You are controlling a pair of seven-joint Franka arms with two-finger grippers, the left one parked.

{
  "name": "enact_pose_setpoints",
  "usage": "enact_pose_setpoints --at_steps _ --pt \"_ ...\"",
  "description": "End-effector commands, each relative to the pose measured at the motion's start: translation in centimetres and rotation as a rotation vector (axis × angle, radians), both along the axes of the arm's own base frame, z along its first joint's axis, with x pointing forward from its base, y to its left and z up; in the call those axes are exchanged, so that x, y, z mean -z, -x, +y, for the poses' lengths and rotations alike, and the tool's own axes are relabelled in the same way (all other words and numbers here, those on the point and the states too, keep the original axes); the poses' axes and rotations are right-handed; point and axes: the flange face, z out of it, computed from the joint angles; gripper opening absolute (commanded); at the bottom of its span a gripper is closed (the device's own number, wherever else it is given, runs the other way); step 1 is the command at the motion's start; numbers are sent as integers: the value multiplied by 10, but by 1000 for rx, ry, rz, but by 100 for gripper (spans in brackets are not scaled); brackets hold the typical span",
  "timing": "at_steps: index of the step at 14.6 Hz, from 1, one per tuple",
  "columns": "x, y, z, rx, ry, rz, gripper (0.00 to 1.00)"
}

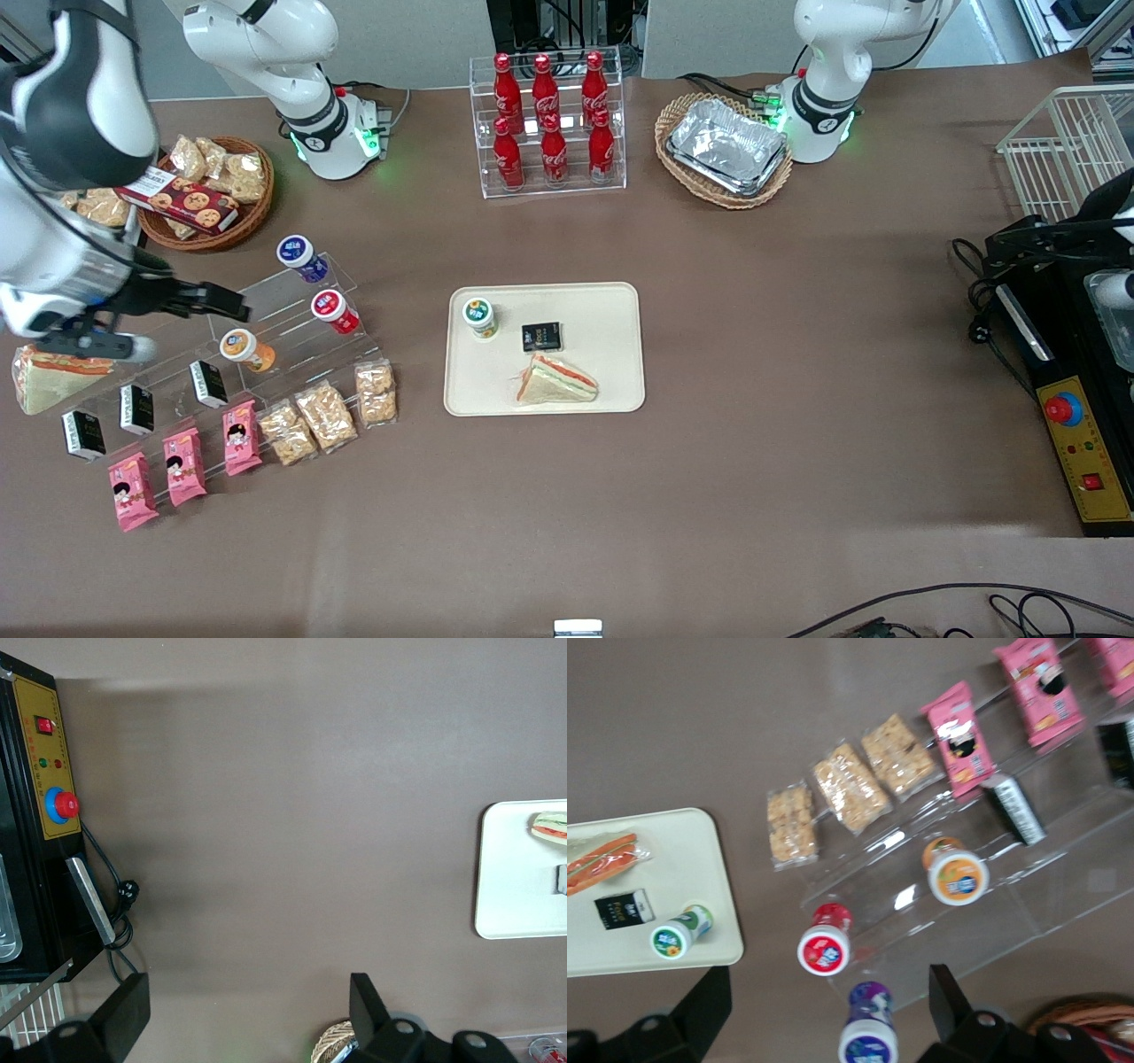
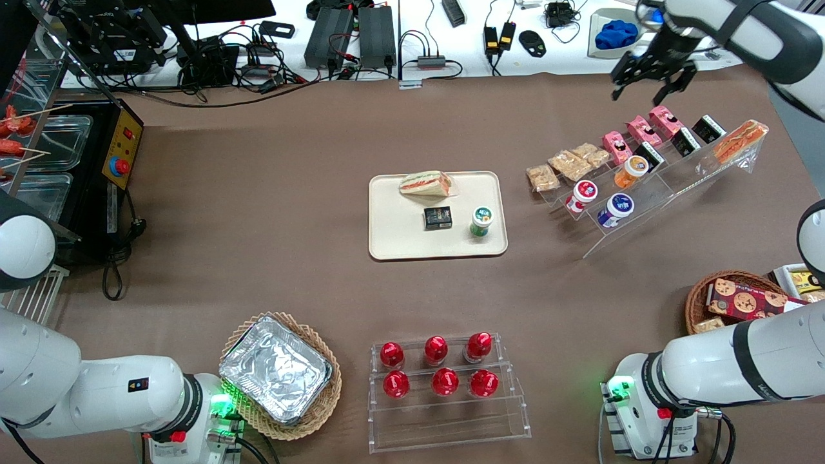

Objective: Place green gum on tray

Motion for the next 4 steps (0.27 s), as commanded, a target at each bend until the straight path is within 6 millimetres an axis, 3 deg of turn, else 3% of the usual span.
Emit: enact_pose_setpoints --at_steps 1,4 --pt "-37 -10 -19 -68 45 10 100" --pt "-52 -14 -34 -59 56 41 100"
